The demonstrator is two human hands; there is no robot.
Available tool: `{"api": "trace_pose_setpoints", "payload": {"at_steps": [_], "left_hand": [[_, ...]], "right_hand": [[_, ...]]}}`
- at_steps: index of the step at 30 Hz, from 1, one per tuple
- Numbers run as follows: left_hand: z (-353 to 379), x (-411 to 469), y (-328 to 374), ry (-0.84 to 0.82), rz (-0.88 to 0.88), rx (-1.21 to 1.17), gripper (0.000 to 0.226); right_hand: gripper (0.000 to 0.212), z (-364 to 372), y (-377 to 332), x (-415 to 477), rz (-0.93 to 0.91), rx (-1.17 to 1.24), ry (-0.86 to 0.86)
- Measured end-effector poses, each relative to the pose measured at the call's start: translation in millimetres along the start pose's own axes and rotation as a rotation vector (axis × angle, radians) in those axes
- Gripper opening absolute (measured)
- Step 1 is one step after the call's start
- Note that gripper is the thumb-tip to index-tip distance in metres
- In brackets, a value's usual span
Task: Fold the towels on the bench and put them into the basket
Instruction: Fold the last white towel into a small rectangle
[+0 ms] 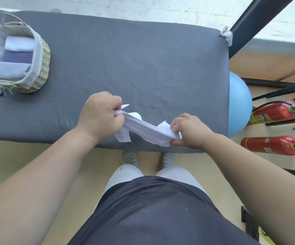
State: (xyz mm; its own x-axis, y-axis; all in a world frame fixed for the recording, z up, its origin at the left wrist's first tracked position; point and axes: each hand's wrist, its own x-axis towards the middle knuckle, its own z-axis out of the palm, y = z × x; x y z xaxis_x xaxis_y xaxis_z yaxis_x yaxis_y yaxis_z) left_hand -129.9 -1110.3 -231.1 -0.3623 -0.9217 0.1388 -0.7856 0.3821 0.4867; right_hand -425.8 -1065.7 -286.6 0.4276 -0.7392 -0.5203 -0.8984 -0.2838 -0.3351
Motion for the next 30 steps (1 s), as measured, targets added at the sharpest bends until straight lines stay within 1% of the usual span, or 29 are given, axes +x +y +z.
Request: {"api": "trace_pose_setpoints", "payload": {"at_steps": [2,4,6,9,11,13,14,15,16,17,18,19,20,21,22,24,25,27,28,30], "left_hand": [[-2.4,0.4,-7.2,0.028,-0.095,0.066,0.007],[-2.0,0.0,-15.7,0.031,-0.18,0.118,0.008],[-0.6,-0.9,-24.4,0.003,-0.256,0.165,0.008],[3.3,-2.7,-39.2,-0.081,-0.399,0.205,0.007],[7.7,-6.9,-50.4,-0.129,-0.499,0.228,0.009],[13.3,-11.4,-60.2,-0.162,-0.577,0.234,0.008],[15.9,-12.6,-63.1,-0.2,-0.614,0.23,0.01],[18.3,-12.4,-65.9,-0.267,-0.648,0.222,0.014],[20.6,-11.8,-67.6,-0.383,-0.676,0.211,0.019],[22.6,-11.6,-67.9,-0.549,-0.692,0.195,0.022],[24.7,-11.3,-67.1,-0.729,-0.697,0.175,0.023],[26.8,-11.2,-66.3,-0.872,-0.695,0.164,0.023],[29.7,-11.3,-66.4,-0.947,-0.687,0.156,0.023],[32.3,-10.2,-66.3,-0.956,-0.687,0.136,0.023],[35.4,-7.8,-66.4,-0.918,-0.697,0.113,0.024],[45.5,-0.2,-69.6,-0.785,-0.704,0.093,0.02],[52.9,5.1,-72.6,-0.719,-0.702,0.097,0.017],[71.1,17.6,-81.2,-0.602,-0.699,0.119,0.015],[82.4,24.3,-87.4,-0.555,-0.702,0.134,0.015],[107.5,38.7,-100.0,-0.489,-0.711,0.146,0.015]], "right_hand": [[0.028,3.2,11.0,-6.8,0.091,-0.187,-0.083],[0.022,7.4,22.0,-12.5,0.159,-0.313,-0.114],[0.016,10.9,34.5,-18.9,0.229,-0.371,-0.107],[0.018,14.3,54.8,-33.5,0.33,-0.402,-0.143],[0.014,17.3,64.6,-43.3,0.337,-0.307,-0.116],[0.006,16.4,67.3,-51.9,0.369,-0.058,-0.034],[0.011,15.7,66.6,-54.3,0.394,0.064,0.003],[0.014,14.9,66.4,-56.6,0.421,0.153,0.007],[0.015,13.5,66.5,-58.1,0.444,0.217,-0.045],[0.015,11.8,65.5,-59.3,0.452,0.266,-0.158],[0.015,10.0,64.3,-60.4,0.456,0.303,-0.311],[0.015,8.4,63.9,-60.8,0.467,0.325,-0.45],[0.015,7.0,65.2,-59.6,0.483,0.333,-0.532],[0.016,5.4,67.6,-57.1,0.502,0.352,-0.549],[0.017,3.9,72.0,-52.4,0.53,0.388,-0.52],[0.019,-0.7,82.5,-37.8,0.596,0.426,-0.421],[0.019,-4.1,89.5,-28.1,0.616,0.406,-0.362],[0.02,-9.3,106.8,-5.0,0.628,0.288,-0.208],[0.02,-9.7,116.4,7.4,0.645,0.247,-0.105],[0.019,-5.4,135.2,32.1,0.715,0.307,0.116]]}}
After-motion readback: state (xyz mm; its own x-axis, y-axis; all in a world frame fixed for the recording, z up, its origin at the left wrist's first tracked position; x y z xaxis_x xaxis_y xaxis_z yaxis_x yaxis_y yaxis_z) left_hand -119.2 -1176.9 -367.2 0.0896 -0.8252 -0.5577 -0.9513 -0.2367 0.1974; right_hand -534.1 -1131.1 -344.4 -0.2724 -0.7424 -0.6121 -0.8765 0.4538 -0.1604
